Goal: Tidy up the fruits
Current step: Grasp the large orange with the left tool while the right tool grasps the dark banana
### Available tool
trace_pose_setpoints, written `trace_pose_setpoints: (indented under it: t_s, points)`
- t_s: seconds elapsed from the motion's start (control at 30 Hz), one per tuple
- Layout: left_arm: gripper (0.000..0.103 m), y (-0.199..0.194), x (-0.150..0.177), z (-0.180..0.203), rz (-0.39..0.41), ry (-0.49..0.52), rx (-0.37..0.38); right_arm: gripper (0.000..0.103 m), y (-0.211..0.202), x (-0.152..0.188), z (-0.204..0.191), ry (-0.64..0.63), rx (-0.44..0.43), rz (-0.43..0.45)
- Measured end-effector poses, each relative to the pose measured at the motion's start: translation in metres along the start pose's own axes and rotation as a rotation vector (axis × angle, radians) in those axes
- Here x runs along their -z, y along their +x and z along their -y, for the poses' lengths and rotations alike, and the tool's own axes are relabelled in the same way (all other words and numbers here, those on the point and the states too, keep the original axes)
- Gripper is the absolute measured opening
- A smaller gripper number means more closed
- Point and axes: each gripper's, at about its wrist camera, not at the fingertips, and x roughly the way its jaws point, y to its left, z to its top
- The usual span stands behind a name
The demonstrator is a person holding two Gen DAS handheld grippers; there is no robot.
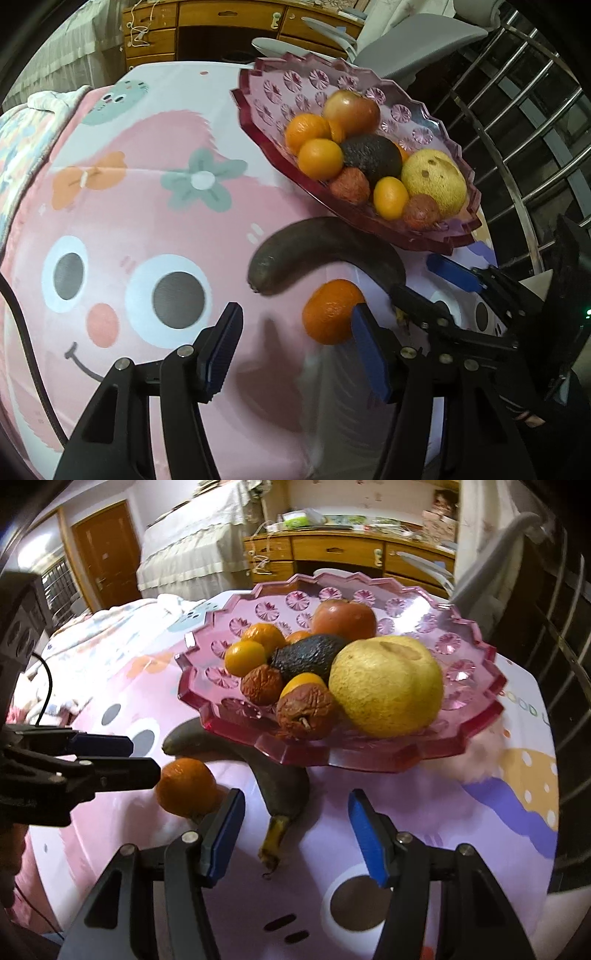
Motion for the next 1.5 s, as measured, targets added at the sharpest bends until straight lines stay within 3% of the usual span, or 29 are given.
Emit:
trace_pose_setpoints:
  t_s: [0.47, 0.73, 0.9, 1.07, 1.4, 1.5]
  points:
    - [0.063, 0.033, 0.003, 0.019, -0.033, 0.001, 0.074, 0.058, 0.024, 0.006, -0.002, -0.083, -0.036, 0.062]
    - [0.063, 0.041, -0.005, 0.018, -0.026, 0.012, 0.126, 0.052, 0.026, 0.003, 0.002, -0.086, -0.03, 0.073]
    - [0.043, 0.043, -0.005, 0.012, -0.024, -0.012, 0.223, 0.051, 0.026, 0.003, 0.003, -0.083, -0.036, 0.074]
    - [0.042, 0.044, -0.003, 0.008, -0.012, -0.037, 0.249, 0.051, 0.026, 0.004, 0.003, -0.08, -0.039, 0.073]
    - [0.041, 0.022, 0.007, -0.014, 0.021, -0.082, 0.209, 0.051, 0.031, -0.001, -0.012, -0.111, -0.043, 0.066]
    - [0.041, 0.014, 0.007, -0.023, 0.049, -0.106, 0.193, 0.045, 0.032, -0.003, -0.017, -0.11, -0.036, 0.057]
